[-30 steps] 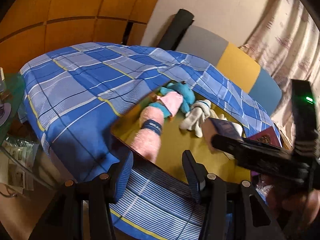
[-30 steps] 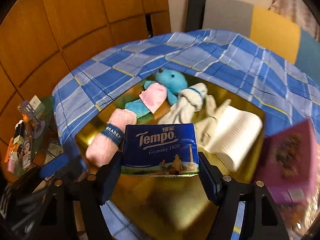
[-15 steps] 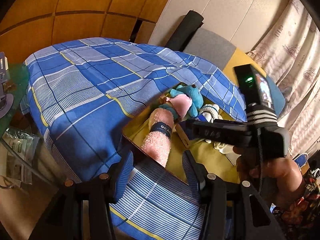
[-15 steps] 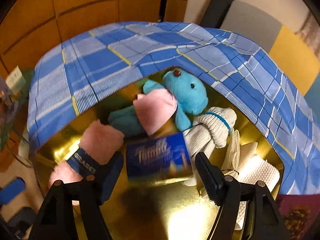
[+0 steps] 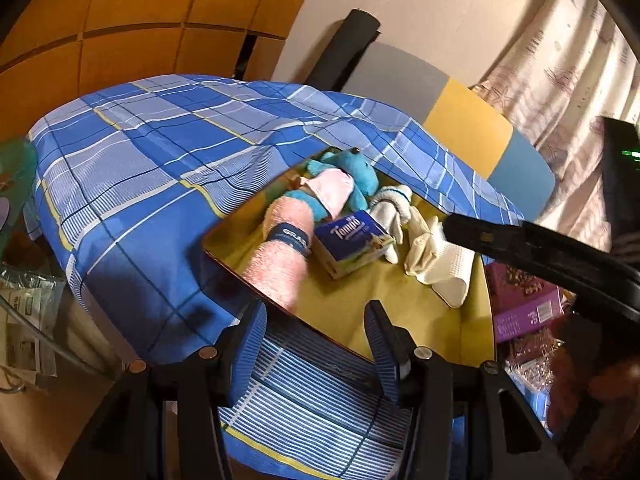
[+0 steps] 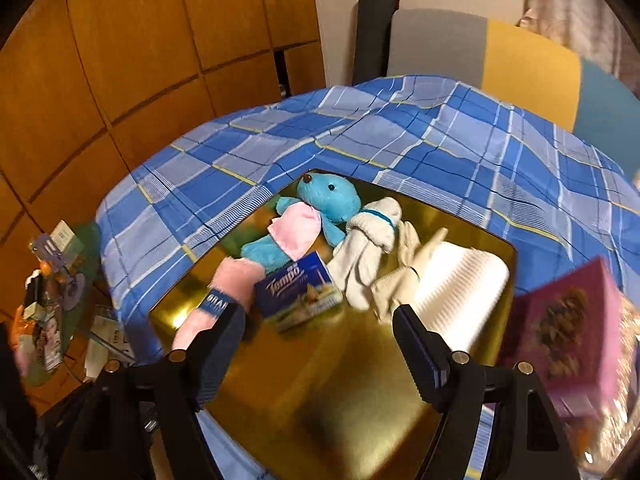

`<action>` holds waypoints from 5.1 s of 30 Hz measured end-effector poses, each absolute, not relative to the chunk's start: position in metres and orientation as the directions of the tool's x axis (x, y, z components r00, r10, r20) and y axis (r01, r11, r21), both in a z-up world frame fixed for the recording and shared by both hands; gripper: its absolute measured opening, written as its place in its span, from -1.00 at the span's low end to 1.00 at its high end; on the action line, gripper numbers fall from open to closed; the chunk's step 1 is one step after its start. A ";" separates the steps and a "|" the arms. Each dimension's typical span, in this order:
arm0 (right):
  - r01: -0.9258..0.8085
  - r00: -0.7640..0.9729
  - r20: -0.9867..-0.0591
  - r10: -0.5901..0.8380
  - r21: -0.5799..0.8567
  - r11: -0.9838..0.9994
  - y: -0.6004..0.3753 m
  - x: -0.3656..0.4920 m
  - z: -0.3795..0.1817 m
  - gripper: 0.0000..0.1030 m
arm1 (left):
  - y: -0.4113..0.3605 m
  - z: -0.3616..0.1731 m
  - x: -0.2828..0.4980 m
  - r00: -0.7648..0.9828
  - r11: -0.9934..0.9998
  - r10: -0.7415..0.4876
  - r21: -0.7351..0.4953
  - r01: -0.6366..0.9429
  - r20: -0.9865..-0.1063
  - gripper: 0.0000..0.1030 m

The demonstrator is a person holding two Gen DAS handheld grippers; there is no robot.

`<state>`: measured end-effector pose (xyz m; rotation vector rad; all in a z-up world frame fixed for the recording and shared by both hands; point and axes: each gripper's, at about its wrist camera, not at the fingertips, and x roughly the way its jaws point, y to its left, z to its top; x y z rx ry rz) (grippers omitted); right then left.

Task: Organize soft objects
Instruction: 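Release the pink roll and Tempo pack into the gold tray with both grippers, then move the right gripper to the white wipes packet and grasp it, then grasp the red Christmas sock with the left gripper while the right gripper holds the wipes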

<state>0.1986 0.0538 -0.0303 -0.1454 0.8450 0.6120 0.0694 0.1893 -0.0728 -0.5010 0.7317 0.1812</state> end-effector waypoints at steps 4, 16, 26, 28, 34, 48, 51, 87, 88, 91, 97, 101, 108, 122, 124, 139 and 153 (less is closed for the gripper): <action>-0.566 0.534 -0.699 0.476 0.124 0.815 0.023 0.168 -0.012 0.50 | 0.174 -0.073 0.070 0.736 0.890 -0.048 -0.364 -0.276 -0.675 0.00; -0.400 0.672 -0.639 0.374 0.112 0.910 -0.116 0.105 0.005 0.52 | 0.089 -0.070 0.062 0.714 0.950 -0.242 -0.309 0.039 -0.656 0.00; -0.118 0.667 -0.718 0.198 0.161 0.980 -0.249 0.097 -0.046 0.53 | 0.021 -0.081 0.047 0.596 0.917 -0.396 -0.329 0.224 -0.699 0.00; -0.058 0.652 -0.742 0.157 0.158 0.986 -0.273 0.100 -0.063 0.53 | 0.009 -0.082 0.046 0.576 0.911 -0.411 -0.330 0.246 -0.706 0.01; 0.087 0.608 -0.789 0.087 0.174 0.981 -0.336 0.117 -0.102 0.53 | -0.036 -0.080 0.042 0.515 0.888 -0.448 -0.297 0.352 -0.730 0.14; 0.151 0.645 -0.756 -0.112 -0.017 0.988 -0.426 0.273 -0.057 0.66 | -0.112 -0.071 0.063 0.449 0.860 -0.452 -0.243 0.448 -0.771 0.15; 0.152 0.602 -0.785 -0.146 -0.067 0.986 -0.429 0.312 -0.063 0.66 | -0.117 -0.072 0.071 0.450 0.861 -0.446 -0.233 0.452 -0.774 0.15; 0.147 0.539 -0.841 -0.037 0.050 0.988 -0.489 0.195 -0.132 0.48 | -0.213 -0.055 0.110 0.419 0.834 -0.463 -0.223 0.504 -0.781 0.14; 0.143 0.541 -0.840 -0.042 0.043 0.989 -0.488 0.195 -0.133 0.48 | -0.221 -0.053 0.116 0.425 0.840 -0.449 -0.210 0.500 -0.786 0.15; 0.136 0.537 -0.842 -0.050 0.028 0.990 -0.486 0.196 -0.132 0.42 | -0.242 -0.047 0.137 0.439 0.855 -0.423 -0.189 0.482 -0.793 0.15; 0.152 0.525 -0.851 -0.030 0.059 0.987 -0.487 0.195 -0.125 0.22 | -0.293 -0.050 0.188 0.461 0.893 -0.331 -0.116 0.435 -0.824 0.18; 0.170 0.517 -0.856 0.010 0.114 0.979 -0.494 0.193 -0.123 0.21 | -0.318 -0.067 0.225 0.483 0.918 -0.214 -0.006 0.396 -0.849 0.18; 0.172 0.502 -0.861 0.077 0.187 0.967 -0.498 0.194 -0.125 0.21 | -0.332 -0.104 0.274 0.460 0.934 -0.090 0.086 0.347 -0.883 0.21; 0.147 0.461 -0.884 0.081 0.166 0.975 -0.492 0.200 -0.130 0.31 | -0.320 -0.101 0.269 0.498 0.938 -0.214 -0.035 0.345 -0.840 -0.26; 0.138 0.452 -0.889 0.078 0.156 0.978 -0.490 0.201 -0.133 0.32 | -0.314 -0.092 0.259 0.504 0.935 -0.252 -0.072 0.348 -0.826 -0.26; 0.122 0.502 -0.863 0.053 0.132 0.984 -0.488 0.196 -0.129 0.09 | -0.268 -0.057 0.163 0.478 0.846 -0.479 -0.240 0.477 -0.736 -0.27; 0.139 0.539 -0.840 0.061 0.160 0.977 -0.484 0.188 -0.124 0.08 | -0.178 -0.015 0.106 0.583 0.856 -0.486 -0.219 0.469 -0.652 -0.27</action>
